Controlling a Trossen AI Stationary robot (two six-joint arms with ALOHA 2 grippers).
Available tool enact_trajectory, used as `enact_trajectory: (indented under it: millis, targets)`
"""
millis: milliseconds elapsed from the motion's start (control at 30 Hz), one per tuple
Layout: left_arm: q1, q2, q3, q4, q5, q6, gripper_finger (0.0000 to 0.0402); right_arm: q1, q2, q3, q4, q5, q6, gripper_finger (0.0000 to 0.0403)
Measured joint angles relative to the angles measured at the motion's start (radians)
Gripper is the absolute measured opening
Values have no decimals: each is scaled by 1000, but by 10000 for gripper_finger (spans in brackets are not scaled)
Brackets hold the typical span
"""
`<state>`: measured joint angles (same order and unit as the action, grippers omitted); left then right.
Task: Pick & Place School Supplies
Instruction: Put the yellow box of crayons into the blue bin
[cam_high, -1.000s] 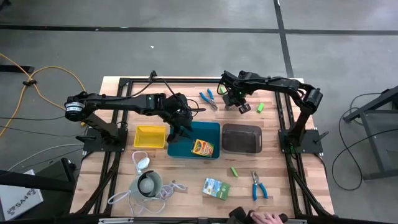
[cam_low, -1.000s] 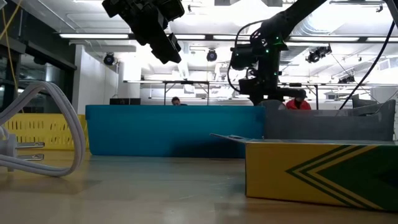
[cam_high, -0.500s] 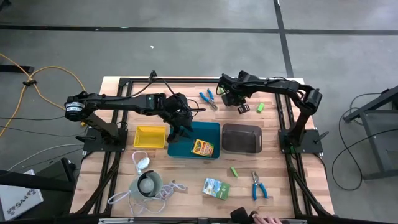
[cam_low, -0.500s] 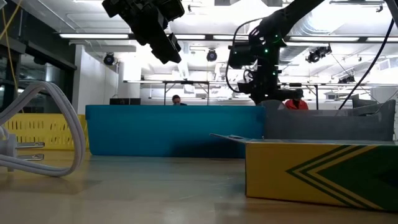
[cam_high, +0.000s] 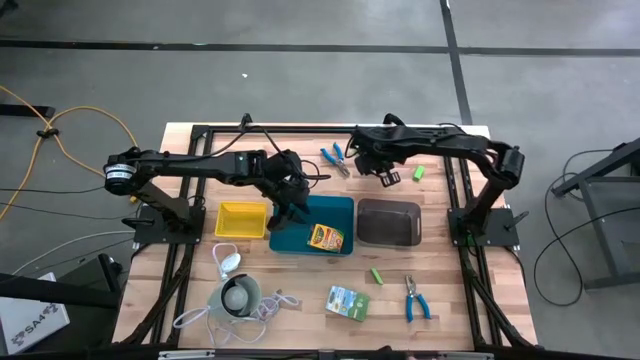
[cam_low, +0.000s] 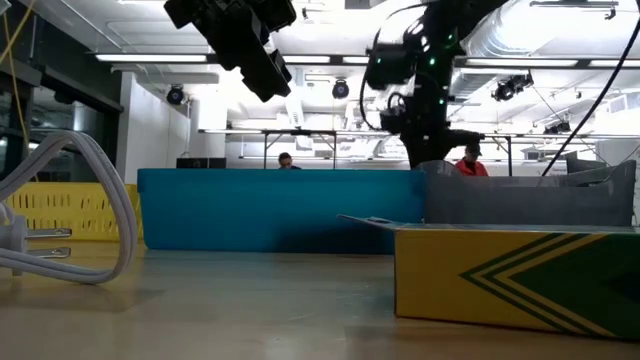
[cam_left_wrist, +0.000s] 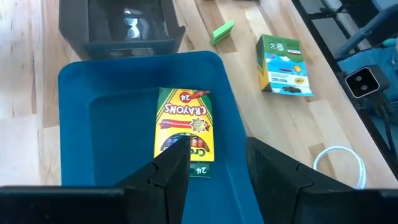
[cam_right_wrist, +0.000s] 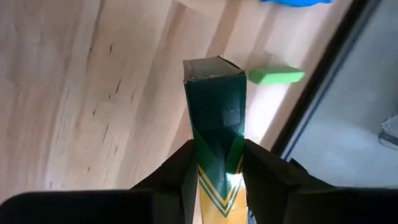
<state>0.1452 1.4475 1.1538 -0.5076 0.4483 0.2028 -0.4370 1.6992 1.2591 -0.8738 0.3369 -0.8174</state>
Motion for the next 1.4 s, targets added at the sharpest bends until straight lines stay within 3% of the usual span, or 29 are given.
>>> enact_trajectory:
  millis: [200,467,667,800,967,1200,1400]
  targets:
    - [0,-63,1,1,-43,-1,150,48,-98,0,-9,0,63,105]
    - [0,-151,1,1,-60,-11,150,166,-205,0,18,-79,219,105]
    - [0,-156,1,-1,-61,-29,150,252,-241,1,166,-239,440,105]
    - [0,-156,1,-1,-61,-37,150,287,-230,0,269,-351,627,105]
    - [-14,-156,1,-1,-61,-39,150,322,-180,0,359,-408,776,105]
    - [-64,-169,1,-9,-62,-24,150,353,-49,0,496,-484,877,105]
    - [-115,-219,1,-93,-192,-36,150,366,24,0,673,-548,919,105]
